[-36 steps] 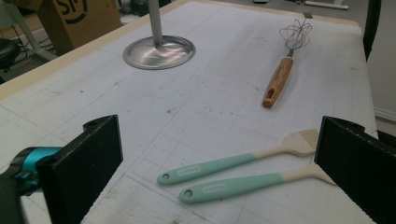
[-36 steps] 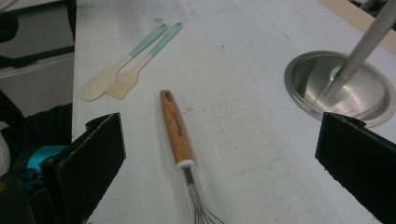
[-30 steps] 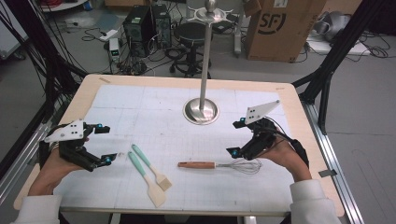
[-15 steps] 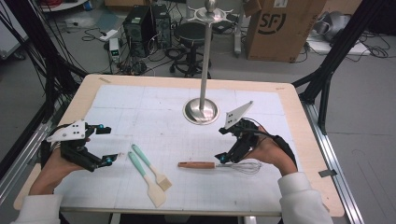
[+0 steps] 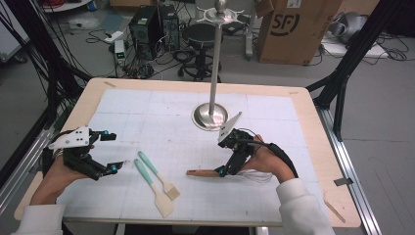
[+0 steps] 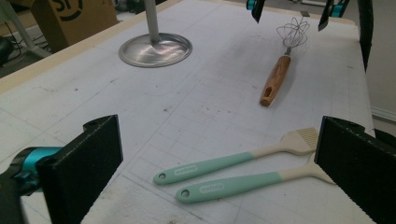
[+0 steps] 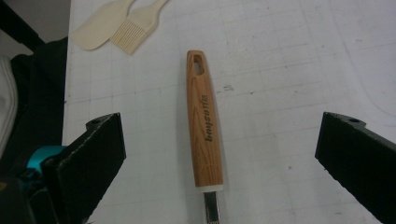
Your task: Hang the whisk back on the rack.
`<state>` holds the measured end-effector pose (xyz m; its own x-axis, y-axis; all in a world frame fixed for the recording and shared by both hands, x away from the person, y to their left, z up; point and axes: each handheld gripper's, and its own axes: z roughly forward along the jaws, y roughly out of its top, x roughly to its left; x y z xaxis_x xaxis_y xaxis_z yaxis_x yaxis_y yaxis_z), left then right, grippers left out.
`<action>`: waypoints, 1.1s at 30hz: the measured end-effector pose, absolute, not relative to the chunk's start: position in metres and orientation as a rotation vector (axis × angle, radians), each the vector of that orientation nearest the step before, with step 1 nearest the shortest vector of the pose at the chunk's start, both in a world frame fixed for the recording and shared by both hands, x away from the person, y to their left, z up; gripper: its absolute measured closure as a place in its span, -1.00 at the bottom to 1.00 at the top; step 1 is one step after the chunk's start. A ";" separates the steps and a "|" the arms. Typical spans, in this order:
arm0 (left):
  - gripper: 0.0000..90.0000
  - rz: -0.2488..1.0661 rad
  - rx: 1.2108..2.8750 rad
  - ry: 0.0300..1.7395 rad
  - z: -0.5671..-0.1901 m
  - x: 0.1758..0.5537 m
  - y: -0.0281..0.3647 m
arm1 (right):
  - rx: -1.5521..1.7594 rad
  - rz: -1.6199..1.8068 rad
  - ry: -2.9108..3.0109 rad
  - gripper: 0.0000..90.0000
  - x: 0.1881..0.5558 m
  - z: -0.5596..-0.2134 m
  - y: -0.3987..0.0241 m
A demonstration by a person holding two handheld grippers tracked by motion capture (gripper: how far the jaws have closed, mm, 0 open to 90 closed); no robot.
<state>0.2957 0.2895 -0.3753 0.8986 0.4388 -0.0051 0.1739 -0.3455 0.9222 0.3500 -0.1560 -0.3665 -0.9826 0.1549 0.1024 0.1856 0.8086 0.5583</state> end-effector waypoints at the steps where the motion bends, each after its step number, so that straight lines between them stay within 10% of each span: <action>1: -0.96 0.291 1.927 0.449 -0.375 0.296 0.290 | -0.272 -0.903 -2.938 -1.00 0.350 -0.369 -0.154; 33: -0.96 0.285 1.924 0.454 -0.376 0.296 0.289 | -0.259 -0.569 -3.010 -0.70 0.344 -0.411 -0.128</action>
